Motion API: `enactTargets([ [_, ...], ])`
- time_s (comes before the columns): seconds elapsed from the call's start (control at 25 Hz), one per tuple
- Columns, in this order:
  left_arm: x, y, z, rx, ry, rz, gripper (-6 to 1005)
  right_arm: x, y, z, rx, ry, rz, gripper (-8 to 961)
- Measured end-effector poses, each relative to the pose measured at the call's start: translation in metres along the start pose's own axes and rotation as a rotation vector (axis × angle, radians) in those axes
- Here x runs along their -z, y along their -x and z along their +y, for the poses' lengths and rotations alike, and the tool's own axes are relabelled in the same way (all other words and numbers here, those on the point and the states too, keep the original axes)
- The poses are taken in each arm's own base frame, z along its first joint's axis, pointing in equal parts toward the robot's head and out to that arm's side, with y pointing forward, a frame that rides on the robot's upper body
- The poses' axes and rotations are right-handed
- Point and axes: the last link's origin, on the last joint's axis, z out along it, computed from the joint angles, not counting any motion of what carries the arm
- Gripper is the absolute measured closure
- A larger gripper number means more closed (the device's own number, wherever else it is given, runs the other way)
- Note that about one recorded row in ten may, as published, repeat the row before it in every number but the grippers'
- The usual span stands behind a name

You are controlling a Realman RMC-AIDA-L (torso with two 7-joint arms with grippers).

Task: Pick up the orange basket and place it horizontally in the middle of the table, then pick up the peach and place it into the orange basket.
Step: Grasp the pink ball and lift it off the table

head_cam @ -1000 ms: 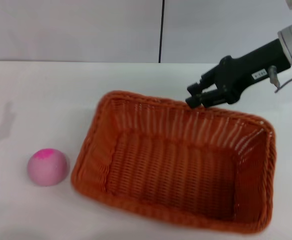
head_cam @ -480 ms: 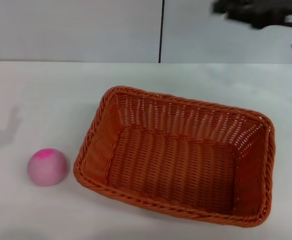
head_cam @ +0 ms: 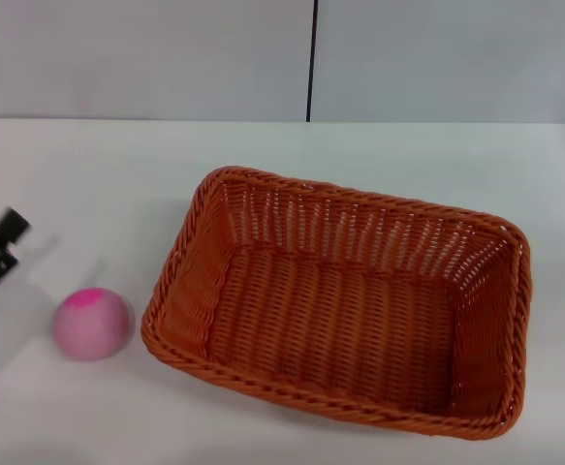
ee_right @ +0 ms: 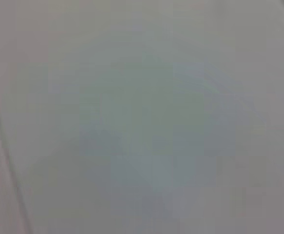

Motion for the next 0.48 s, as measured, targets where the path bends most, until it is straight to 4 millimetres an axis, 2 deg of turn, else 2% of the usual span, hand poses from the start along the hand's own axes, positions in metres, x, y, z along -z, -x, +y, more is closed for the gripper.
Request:
enactTargets([
  [0.12,0.002,0.003,-0.003,0.01,0.031,-0.083,199,0.01,-0.003,-0.005,-0.022,-0.04,-0.012,531],
  [0.28,0.002,0.003,-0.003,0.01,0.031,-0.083,199,0.016,-0.007,-0.006,-0.044,-0.067,-0.017,531],
  [0.32,0.007,0.007,-0.007,-0.001,0.03,-0.161,199,0.018,-0.01,-0.007,-0.059,-0.082,-0.016,531],
  [0.48,0.011,0.011,-0.009,0.005,0.022,-0.203,200,0.019,-0.012,-0.008,-0.063,-0.086,-0.012,531],
])
